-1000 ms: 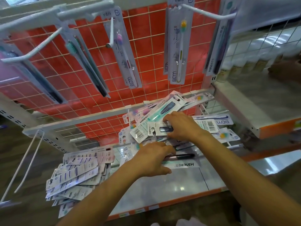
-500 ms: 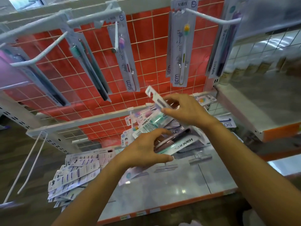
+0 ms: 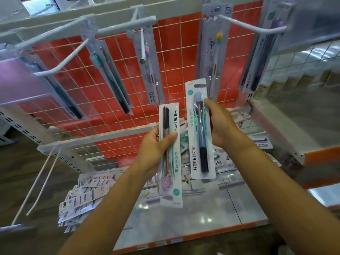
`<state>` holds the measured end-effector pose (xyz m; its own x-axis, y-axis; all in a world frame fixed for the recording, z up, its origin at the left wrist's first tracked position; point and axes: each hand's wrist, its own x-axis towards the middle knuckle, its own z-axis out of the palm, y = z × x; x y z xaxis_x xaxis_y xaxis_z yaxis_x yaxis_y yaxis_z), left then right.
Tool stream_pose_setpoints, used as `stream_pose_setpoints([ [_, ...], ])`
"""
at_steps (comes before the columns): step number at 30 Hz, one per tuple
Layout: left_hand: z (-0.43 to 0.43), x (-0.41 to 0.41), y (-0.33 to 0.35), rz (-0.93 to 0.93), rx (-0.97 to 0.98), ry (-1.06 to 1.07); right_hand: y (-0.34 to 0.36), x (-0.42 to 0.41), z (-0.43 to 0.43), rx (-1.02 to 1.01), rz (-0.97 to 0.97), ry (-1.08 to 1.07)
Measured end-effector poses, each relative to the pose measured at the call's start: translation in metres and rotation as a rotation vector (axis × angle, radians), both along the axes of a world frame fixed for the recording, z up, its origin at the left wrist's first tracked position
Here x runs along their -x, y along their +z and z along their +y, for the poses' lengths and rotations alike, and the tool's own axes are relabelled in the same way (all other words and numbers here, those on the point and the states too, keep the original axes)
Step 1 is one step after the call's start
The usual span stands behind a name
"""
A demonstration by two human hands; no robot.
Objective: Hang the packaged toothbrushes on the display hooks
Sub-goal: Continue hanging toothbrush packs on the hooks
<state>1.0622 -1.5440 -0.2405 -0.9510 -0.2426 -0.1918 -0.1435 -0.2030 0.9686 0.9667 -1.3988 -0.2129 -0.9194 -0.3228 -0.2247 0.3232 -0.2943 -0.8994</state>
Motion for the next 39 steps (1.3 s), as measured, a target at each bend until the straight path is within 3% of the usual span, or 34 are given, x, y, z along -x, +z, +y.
stream_pose_setpoints([
  [13,0.011,0.013,-0.002,-0.022,0.006,0.071,-0.017,-0.012,-0.013,-0.115,0.180,0.090],
  [25,0.005,0.016,0.001,0.080,-0.020,0.257,-0.026,-0.020,-0.016,-0.105,0.182,0.225],
  [39,0.023,0.021,0.005,0.094,-0.104,0.224,-0.026,-0.019,-0.002,-0.107,0.153,0.214],
])
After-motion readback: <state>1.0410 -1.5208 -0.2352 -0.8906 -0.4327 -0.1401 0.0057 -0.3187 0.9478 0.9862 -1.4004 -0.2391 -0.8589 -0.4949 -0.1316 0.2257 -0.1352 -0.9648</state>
